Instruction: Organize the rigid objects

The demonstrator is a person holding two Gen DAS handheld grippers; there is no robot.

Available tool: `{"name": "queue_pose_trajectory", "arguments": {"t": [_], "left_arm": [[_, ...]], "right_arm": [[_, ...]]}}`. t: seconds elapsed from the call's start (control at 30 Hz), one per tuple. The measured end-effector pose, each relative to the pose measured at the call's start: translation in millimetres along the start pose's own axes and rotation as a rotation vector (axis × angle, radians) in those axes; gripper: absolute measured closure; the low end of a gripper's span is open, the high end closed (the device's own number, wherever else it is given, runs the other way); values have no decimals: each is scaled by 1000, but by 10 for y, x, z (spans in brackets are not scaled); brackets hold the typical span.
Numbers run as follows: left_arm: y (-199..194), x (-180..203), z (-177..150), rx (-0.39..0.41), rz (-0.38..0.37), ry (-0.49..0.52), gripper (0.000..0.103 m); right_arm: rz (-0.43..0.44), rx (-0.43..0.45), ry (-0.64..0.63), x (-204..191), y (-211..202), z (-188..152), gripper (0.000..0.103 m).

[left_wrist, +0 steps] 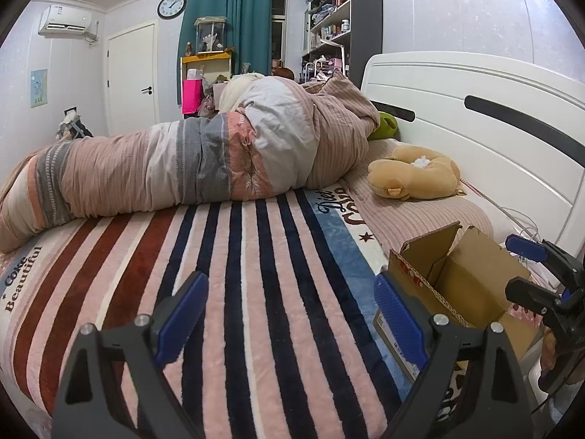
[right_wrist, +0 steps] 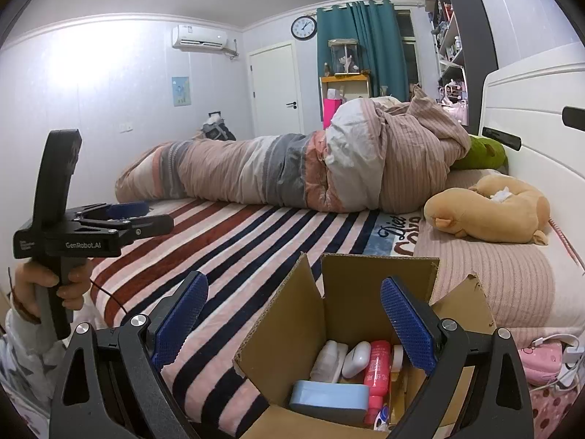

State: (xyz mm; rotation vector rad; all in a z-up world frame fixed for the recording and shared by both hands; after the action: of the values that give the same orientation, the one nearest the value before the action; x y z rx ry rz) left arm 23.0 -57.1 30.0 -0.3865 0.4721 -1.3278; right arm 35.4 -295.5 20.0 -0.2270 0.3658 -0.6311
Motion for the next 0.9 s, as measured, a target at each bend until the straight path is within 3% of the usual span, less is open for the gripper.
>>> {"name": "queue_pose_trajectory", "arguments": {"t": [0.9], "left_arm": [[-25, 10, -10, 1, -1, -3, 12]], "right_arm": [[0, 1, 1, 4, -9, -7, 8]]}}
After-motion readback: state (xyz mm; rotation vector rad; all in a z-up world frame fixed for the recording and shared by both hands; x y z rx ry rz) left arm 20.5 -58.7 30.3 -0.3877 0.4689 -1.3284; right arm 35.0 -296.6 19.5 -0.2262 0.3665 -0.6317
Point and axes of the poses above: each gripper's, at about its wrist camera, not at the fingertips, and y roughly the way its jaws point, x to its right, z to its top, the point moved 4 cm from there along y, roughly the way its jaws point, and after that the axes turned 14 degrees about z, right-handed, at the moved point
